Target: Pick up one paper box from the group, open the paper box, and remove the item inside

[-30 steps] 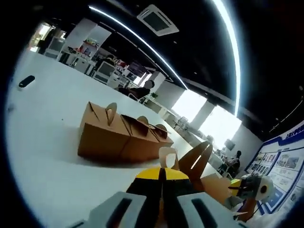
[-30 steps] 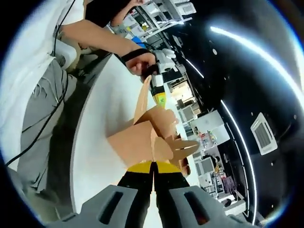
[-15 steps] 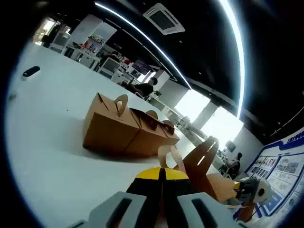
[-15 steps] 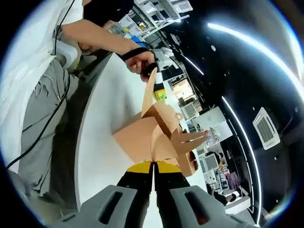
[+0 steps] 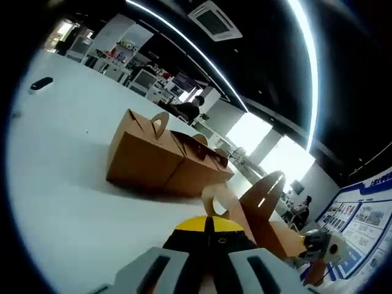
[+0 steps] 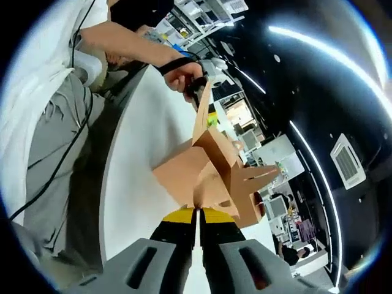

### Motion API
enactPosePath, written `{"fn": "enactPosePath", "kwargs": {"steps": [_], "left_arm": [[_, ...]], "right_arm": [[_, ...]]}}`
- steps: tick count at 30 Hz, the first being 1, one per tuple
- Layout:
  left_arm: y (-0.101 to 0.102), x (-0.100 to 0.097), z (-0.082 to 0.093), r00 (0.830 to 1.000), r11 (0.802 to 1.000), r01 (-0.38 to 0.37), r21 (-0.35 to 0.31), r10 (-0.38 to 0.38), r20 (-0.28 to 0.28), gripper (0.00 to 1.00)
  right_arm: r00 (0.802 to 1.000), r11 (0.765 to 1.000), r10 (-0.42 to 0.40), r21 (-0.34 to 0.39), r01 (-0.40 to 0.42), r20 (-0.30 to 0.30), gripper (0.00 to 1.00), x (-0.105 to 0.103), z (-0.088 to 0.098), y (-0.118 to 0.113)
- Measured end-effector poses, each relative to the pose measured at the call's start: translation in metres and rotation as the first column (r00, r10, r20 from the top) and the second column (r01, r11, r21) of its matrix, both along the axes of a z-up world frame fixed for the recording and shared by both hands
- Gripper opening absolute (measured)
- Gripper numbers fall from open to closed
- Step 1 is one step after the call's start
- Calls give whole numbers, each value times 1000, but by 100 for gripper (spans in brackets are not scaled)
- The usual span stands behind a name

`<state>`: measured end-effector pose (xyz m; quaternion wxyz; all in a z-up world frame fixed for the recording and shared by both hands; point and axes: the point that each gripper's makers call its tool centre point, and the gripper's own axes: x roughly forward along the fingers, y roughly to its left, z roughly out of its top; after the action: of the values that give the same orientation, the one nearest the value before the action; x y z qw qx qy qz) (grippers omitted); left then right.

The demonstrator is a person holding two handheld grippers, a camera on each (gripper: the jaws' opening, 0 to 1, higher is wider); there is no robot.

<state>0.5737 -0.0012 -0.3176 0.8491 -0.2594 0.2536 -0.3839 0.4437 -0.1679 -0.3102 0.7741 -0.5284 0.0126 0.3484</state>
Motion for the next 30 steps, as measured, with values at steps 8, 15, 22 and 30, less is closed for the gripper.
{"fn": "enactPosePath", "kwargs": {"steps": [8,15,22,30], "left_arm": [[-13,-3,-2,1000,1000,23,-4,-23,-6,3],[-11,-1,10,1000,1000,17,-15,-17,26,3],[-14,-3,24,996,999,30,-29,-27,89,6],[-13,-7,37,989,999,20,-42,-14,151,29]], "right_arm": [[1000,1000,13,-18,-13,-18,3,2,-11,7],[1000,1000,-11,15,11,-15,4,0,-4,-1],[1000,1000,-26,14,26,-17,11,-7,2,-6],[998,998,-59,28,59,14,19,-3,19,-18]]}}
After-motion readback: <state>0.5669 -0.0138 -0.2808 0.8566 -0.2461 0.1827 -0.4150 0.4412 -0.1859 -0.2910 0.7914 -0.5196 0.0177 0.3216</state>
